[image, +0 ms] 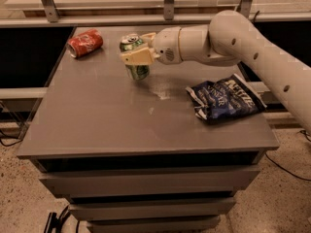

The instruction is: Place green can upright

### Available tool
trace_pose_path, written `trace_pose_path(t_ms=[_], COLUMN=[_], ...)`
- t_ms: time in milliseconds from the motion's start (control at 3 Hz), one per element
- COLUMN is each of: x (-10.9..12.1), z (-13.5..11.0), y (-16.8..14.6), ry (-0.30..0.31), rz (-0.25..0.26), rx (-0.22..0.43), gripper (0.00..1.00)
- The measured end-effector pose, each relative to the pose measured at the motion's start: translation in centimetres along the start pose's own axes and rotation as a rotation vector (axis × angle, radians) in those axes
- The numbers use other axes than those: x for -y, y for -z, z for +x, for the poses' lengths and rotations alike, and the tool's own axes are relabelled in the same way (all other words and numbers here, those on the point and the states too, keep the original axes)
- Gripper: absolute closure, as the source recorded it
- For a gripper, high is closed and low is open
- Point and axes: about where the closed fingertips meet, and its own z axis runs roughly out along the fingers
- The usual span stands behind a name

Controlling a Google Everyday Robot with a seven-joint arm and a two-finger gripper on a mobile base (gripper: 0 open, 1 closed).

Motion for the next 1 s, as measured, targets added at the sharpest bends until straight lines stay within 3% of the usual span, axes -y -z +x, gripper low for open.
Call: trace_pose_path(t_ms=[333, 1000], x=[0.4, 0.1], z=[-0.7, -0.1], y=[0.0, -2.4], ry=[0.005, -0.016], rz=[-0.003, -0.021], rx=[0.028, 0.052], gripper=[1.00, 0.59])
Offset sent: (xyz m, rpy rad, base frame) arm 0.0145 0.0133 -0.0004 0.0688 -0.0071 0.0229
